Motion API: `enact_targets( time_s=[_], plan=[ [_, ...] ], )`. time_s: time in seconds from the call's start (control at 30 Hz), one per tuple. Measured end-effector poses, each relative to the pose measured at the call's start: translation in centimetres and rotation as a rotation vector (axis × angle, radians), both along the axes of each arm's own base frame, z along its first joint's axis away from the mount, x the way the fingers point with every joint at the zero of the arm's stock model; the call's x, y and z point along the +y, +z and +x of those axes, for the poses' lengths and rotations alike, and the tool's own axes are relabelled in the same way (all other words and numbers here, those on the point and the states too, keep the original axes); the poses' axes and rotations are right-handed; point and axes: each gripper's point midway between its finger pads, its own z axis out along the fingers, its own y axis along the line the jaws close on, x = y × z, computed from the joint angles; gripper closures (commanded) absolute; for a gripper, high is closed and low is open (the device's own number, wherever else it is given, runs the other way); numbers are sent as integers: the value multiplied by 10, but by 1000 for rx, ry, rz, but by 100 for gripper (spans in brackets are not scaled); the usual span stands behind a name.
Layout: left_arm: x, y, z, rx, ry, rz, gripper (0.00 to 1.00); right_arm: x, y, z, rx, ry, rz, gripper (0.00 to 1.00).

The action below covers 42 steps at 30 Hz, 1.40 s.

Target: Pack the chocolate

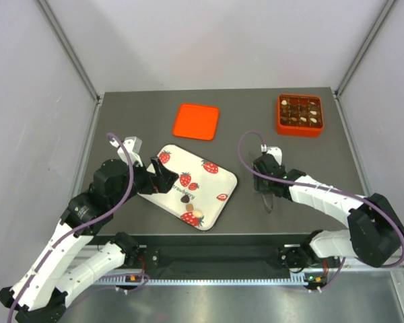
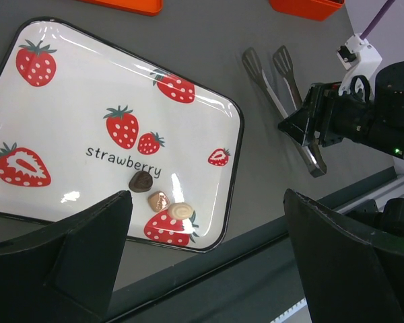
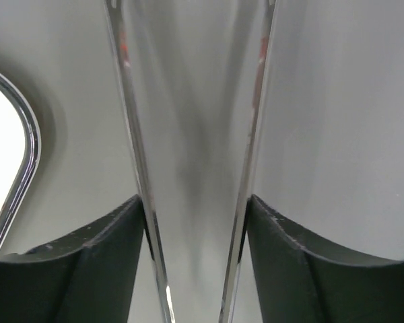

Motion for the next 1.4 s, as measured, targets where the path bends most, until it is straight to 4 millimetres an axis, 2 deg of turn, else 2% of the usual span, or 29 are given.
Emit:
enact_targets(
  time_s=[0.4, 0.47, 0.5, 0.6, 0.7, 0.77, 0.9, 1.03, 1.2, 1.3, 1.4],
  plan=[
    [0, 0, 4, 12, 20, 5, 1, 5, -12, 5, 8, -20, 3, 26],
    [0, 1, 5, 11, 26, 4, 1, 5, -17, 5, 17, -23, -5, 22],
    [0, 2, 6, 11, 29, 3, 1, 4, -19, 5, 22, -23, -9, 15],
    [0, 7, 9, 6, 38, 0, 1, 3, -20, 5, 24, -25, -16, 11],
    [0, 13, 13, -1, 48, 2, 1, 2, -19, 5, 20, -28, -20, 0],
    [-2, 17, 17, -1, 52, 9, 1, 2, -15, 5, 9, -26, -17, 0],
    [-7, 20, 28, 7, 52, 36, 1, 0, 7, 2, -28, -15, 5, 0],
    [-18, 25, 48, 17, 55, 75, 2, 2, 54, 7, -134, 1, 69, 0],
    [-34, 8, 84, 51, 63, 175, 3, 5, 115, 6, -289, 47, 175, 0],
    [-44, -4, 112, 73, 71, 260, 4, 7, 143, -2, -358, 94, 238, 0],
    [-59, -16, 149, 79, 80, 337, 6, 5, 161, -10, -411, 124, 275, 0]
  ],
)
